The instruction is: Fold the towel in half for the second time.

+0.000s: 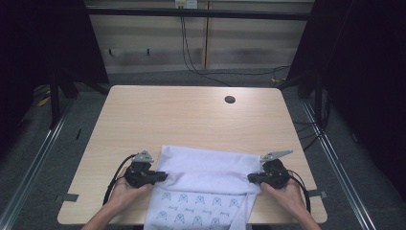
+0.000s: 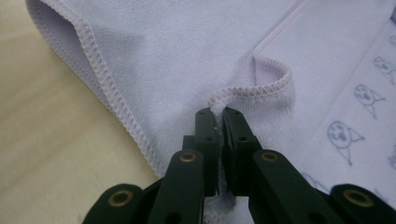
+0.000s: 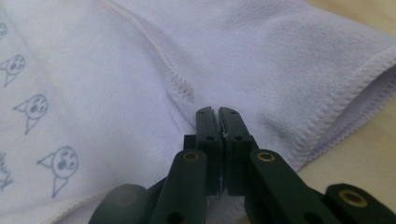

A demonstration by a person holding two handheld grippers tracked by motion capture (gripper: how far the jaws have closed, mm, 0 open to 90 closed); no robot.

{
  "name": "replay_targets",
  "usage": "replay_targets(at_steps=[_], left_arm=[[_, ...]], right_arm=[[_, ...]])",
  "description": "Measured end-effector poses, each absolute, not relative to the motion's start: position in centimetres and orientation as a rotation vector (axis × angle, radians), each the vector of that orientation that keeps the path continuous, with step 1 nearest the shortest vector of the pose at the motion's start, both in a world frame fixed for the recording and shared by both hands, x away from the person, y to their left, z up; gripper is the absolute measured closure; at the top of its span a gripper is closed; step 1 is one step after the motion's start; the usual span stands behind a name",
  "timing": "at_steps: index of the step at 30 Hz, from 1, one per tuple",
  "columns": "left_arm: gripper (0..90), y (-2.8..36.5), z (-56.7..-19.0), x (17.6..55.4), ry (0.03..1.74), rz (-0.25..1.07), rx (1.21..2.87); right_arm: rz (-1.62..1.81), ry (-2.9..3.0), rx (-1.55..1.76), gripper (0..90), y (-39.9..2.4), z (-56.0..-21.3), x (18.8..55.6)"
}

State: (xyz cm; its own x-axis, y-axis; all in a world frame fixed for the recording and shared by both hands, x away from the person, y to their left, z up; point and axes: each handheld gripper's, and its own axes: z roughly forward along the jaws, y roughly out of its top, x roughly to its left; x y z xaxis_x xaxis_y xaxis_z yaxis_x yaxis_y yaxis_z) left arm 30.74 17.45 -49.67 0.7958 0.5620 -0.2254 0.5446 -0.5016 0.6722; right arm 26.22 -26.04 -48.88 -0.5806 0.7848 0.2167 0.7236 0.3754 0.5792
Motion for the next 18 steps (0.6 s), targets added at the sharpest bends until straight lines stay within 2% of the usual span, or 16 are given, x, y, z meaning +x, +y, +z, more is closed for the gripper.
replay_targets(at_steps=[9, 11, 18], left_arm=[[86.1, 17.6, -49.8, 35.5, 0.920, 0.167, 2.176], [86.2, 18.1, -49.9, 36.5, 0.952, 0.156, 2.158], [86.3, 18.7, -50.2, 40.0, 1.037, 0.243, 2.108]], right_arm=[[0.944, 2.444, 1.412, 87.9, -25.8, -49.1, 32.0], [0.958, 2.439, 1.414, 87.9, -25.5, -49.2, 33.1], [0.925, 2.420, 1.413, 87.8, -24.5, -49.2, 36.8]])
